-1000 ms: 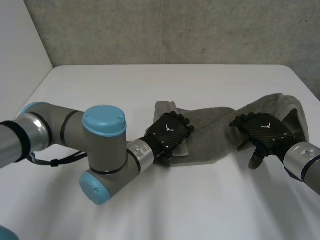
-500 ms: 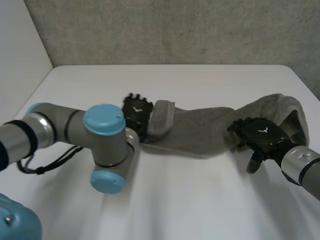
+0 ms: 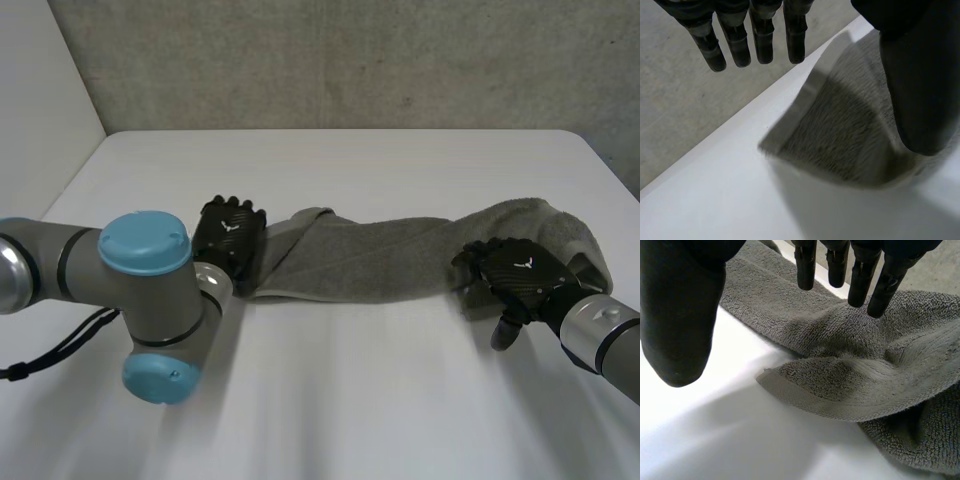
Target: Fold the towel.
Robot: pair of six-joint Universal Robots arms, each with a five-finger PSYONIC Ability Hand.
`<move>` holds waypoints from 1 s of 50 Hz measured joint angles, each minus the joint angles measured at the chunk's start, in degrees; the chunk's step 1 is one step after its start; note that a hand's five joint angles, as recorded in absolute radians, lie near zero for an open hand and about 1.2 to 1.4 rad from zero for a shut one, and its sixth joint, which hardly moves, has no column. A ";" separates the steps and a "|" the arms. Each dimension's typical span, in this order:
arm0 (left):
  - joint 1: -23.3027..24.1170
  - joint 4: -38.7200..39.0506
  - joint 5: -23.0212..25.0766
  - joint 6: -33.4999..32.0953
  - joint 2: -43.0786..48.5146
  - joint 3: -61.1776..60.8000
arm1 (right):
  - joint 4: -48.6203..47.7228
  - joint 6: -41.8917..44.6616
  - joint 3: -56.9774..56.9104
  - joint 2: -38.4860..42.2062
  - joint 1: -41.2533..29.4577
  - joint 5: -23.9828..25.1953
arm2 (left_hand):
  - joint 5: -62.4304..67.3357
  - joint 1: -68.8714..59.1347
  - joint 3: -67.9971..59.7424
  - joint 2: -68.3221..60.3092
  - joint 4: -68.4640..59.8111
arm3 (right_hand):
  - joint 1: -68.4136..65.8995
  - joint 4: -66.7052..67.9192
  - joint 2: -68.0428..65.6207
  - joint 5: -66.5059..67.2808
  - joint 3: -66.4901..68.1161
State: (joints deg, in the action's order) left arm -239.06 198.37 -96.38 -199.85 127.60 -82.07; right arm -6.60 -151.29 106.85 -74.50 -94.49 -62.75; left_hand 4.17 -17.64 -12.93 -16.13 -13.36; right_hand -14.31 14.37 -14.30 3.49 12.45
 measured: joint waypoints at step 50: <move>-2.68 -3.27 14.42 -6.69 4.81 2.23 | -0.11 -0.74 -0.08 -0.23 -0.36 -0.09 | 33.52 -30.57 0.00 -32.66 0.00 | 0.00 0.00 0.00 0.00 0.00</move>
State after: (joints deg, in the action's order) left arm -241.74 195.10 -81.96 -206.54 132.41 -79.84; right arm -6.71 -152.03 106.77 -74.73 -94.85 -62.84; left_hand 37.69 -48.21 -12.93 -48.79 -13.36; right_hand -14.31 14.37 -14.30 3.49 12.45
